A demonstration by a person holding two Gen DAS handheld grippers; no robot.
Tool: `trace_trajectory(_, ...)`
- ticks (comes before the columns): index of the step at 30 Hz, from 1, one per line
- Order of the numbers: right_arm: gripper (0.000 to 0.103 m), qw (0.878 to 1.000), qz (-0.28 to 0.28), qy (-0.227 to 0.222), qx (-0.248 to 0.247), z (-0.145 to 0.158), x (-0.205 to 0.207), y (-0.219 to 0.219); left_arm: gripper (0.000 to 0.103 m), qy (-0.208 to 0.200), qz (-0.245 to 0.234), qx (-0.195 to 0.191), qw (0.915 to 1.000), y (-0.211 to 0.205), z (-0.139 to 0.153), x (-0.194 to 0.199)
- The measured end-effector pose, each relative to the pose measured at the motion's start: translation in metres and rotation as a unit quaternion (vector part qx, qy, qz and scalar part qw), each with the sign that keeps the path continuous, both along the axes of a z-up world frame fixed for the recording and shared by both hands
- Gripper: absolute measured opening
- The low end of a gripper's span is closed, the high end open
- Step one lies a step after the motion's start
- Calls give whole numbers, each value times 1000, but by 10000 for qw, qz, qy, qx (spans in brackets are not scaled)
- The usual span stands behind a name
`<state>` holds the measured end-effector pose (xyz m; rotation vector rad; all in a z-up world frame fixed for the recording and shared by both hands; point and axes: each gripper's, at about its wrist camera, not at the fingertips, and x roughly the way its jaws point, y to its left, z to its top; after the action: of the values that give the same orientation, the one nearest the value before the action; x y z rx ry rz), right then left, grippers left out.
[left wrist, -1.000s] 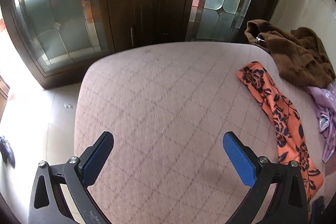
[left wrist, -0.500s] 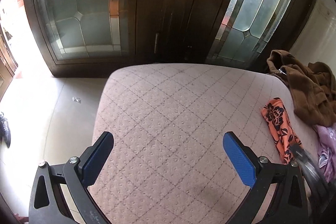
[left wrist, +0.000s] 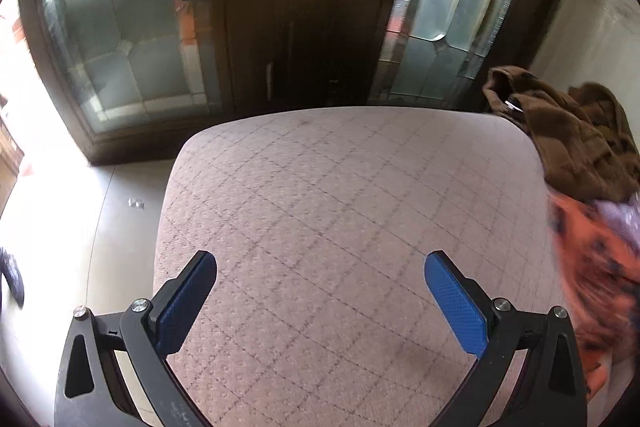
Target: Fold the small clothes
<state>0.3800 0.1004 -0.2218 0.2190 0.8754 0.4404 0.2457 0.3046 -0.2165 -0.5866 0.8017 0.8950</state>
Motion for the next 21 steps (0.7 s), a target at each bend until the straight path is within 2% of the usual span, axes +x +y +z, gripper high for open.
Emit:
trace_trajectory(5,10,9923,-659,-405,968,67,-62,-133,103,94,-754,287,9967,-37,3,18)
trace_trajectory(7,14,9813,-1044,-512,1536,81,-91,-203,103,139,-1244,470,9910,-64,5,29)
trace_trajectory(9,19,9638,-1447,-517,2178,78,-131,-276,103,199,-1681,694,9831,-93,5,36)
trace_trajectory(10,42,9589,-1704,-454,2222,73,-152,-307,103,197,-1989,830,9763,-114,6,40)
trace_trajectory(11,86,9569,-2001,-337,2080,65,-173,-333,103,191,-2229,926,9702,-129,7,42)
trace_trajectory(12,97,9533,-2401,-207,1820,51,-199,-361,103,183,-2509,1037,9623,-146,8,44)
trace_trajectory(14,97,9348,-3208,-212,1508,22,-251,-409,103,178,-3073,1246,9433,-184,6,47)
trace_trajectory(15,97,9230,-3559,-53,1463,5,-275,-433,103,198,-3377,1338,9315,-204,4,47)
trace_trajectory(18,96,8856,-4222,393,1894,-37,-326,-487,103,201,-3903,1858,9015,-249,2,44)
trace_trajectory(19,96,8784,-4320,414,2005,-42,-334,-496,103,189,-4028,1963,8938,-258,1,46)
trace_trajectory(21,96,8767,-4365,366,1987,-42,-336,-505,103,204,-4297,1989,8806,-273,-3,47)
